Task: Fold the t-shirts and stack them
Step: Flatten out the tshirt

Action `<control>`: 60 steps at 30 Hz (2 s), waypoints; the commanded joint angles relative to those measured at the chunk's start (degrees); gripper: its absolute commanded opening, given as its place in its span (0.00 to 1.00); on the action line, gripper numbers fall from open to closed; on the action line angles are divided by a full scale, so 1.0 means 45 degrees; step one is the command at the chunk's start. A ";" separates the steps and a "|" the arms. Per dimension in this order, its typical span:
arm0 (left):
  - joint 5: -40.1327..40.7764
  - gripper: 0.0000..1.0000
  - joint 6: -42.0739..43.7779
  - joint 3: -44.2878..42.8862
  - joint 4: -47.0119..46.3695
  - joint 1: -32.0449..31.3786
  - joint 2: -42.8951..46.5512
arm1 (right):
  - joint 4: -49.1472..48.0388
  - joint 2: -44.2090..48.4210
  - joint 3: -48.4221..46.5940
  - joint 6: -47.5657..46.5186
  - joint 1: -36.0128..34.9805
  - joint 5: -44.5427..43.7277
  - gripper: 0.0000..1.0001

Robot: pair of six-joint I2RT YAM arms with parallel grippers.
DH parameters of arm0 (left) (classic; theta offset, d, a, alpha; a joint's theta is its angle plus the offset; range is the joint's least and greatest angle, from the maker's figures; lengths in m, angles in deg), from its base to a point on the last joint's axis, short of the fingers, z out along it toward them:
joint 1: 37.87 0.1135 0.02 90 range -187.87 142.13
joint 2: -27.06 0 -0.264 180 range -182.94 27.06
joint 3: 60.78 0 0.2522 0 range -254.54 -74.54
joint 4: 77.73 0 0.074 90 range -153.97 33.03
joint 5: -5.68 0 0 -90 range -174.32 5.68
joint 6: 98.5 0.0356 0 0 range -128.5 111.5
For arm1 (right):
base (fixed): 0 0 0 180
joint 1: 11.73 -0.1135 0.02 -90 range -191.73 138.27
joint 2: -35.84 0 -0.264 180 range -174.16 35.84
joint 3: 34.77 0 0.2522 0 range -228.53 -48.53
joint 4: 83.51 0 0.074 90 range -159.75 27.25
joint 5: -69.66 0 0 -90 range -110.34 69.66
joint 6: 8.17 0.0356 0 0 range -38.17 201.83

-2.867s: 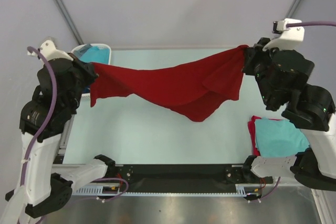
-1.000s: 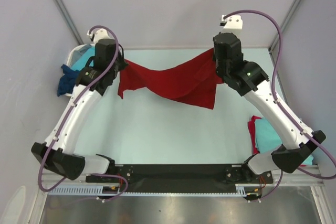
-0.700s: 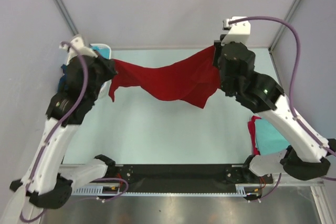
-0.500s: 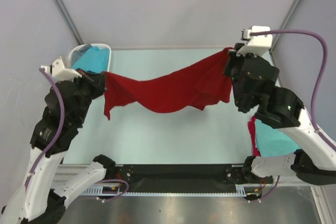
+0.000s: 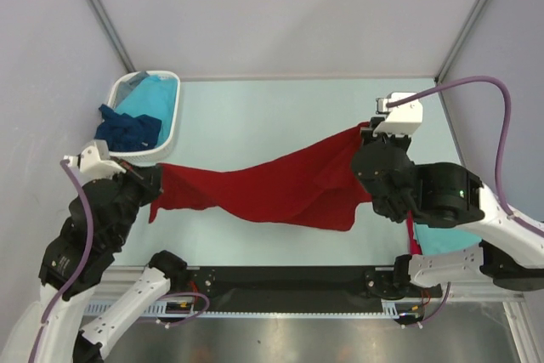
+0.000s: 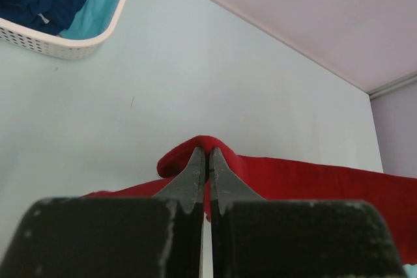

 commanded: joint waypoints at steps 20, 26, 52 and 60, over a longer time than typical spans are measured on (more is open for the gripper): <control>0.0107 0.00 0.1114 -0.2224 -0.0627 -0.0304 -0.0682 | -1.4437 0.2084 0.3566 -1.1420 -0.2829 -0.4280 0.00; 0.0106 0.00 0.1621 -0.3063 -0.0803 -0.0323 -0.1169 | -1.3518 0.2182 0.3156 -1.0852 -0.2986 -0.4223 0.00; 0.0595 0.00 0.1739 -0.1189 -0.2521 -0.0735 -0.5720 | -0.4751 0.0875 0.1730 -0.2574 0.6706 0.4461 0.00; -0.0128 0.00 0.2226 -0.1111 -0.3517 0.0671 -0.6950 | -0.5705 -0.0938 0.2179 -0.2220 0.8830 0.6772 0.00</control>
